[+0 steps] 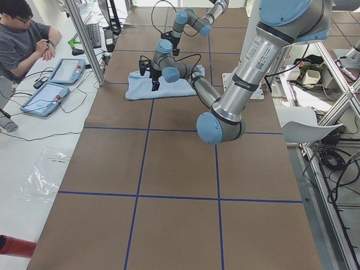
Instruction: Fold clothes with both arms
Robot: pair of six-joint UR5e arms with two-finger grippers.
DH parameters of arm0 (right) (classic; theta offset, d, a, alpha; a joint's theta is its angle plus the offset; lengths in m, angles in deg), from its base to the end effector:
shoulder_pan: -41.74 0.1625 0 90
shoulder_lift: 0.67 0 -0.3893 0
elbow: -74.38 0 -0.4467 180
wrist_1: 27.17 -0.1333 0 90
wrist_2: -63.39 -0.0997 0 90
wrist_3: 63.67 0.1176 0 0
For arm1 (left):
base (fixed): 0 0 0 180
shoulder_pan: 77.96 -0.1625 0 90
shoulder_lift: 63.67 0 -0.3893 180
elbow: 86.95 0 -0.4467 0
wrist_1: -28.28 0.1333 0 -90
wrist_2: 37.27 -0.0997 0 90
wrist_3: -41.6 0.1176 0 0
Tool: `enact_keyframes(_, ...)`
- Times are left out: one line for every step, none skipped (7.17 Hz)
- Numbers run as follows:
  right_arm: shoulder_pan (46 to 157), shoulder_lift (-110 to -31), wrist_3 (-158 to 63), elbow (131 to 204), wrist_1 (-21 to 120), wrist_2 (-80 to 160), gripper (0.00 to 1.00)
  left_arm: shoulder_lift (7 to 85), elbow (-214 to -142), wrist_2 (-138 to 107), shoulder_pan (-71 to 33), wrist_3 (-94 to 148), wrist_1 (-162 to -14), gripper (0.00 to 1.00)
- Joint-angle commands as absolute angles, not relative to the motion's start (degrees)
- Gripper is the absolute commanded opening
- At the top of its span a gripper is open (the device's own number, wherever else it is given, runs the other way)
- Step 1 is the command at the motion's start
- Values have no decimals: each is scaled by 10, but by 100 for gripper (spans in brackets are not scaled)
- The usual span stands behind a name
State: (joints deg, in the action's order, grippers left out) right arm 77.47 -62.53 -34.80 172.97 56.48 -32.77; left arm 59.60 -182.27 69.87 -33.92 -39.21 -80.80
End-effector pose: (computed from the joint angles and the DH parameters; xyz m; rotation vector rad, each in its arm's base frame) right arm -0.4931 -0.5034 0.2559 0.4987 -0.5804 -0.4621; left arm 0.4425 -0.5652 0.1852 0.2043 1.0220 -0.4023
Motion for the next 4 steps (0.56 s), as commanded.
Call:
enact_keyframes(773,-548,-346,1652,562,-327,100,595,-1821,699,-339,-389,-810,100)
enact_keyframes(766,-526,-346,1625,563,-321,100,595,-1821,699,-339,-390,-810,100)
enact_keyframes(752,-520,-346,1608,563,-304,100,594,-1820,699,-338,-389,-819,100)
enact_keyframes(740,-521,-347,1606,564,-300,100,594,-1813,699,-338,-389,-822,100)
